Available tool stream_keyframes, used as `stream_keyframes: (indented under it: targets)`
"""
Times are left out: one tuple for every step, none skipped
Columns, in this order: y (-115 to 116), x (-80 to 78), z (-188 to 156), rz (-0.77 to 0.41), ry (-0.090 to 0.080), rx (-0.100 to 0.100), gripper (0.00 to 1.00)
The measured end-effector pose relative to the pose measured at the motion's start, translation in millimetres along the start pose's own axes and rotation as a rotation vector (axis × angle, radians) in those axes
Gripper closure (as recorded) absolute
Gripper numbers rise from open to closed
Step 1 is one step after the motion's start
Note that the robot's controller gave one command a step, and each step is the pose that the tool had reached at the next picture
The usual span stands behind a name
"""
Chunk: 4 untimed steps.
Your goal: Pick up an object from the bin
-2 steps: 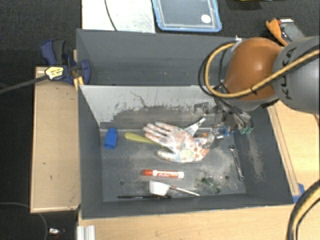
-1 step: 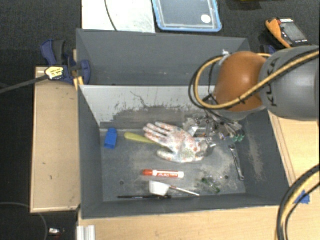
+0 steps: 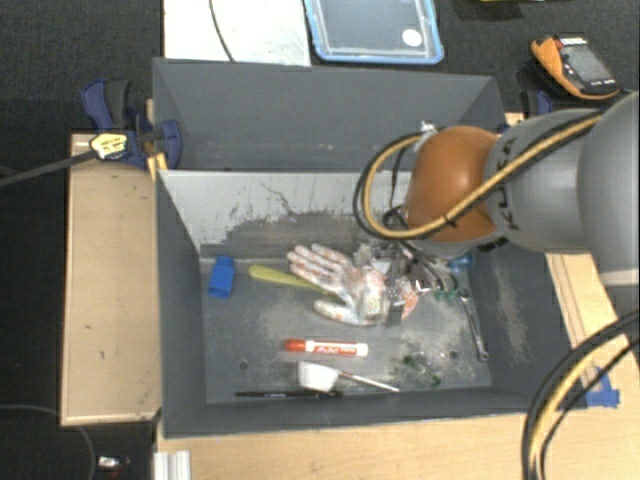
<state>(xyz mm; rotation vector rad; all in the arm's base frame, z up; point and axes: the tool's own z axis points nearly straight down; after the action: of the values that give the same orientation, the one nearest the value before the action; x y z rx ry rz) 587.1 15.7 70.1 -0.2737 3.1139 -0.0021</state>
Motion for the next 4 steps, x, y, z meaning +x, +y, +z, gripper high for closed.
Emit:
stream_keyframes:
  targets:
    - [7,0.1,-3,-0.077,0.003,0.0,1.0]
    - [7,0.1,-3,-0.078,0.003,0.0,1.0]
    - [7,1.0,-11,-0.078,0.004,-0.001,1.0]
    - [7,0.0,-30,-0.078,0.002,0.0,1.0]
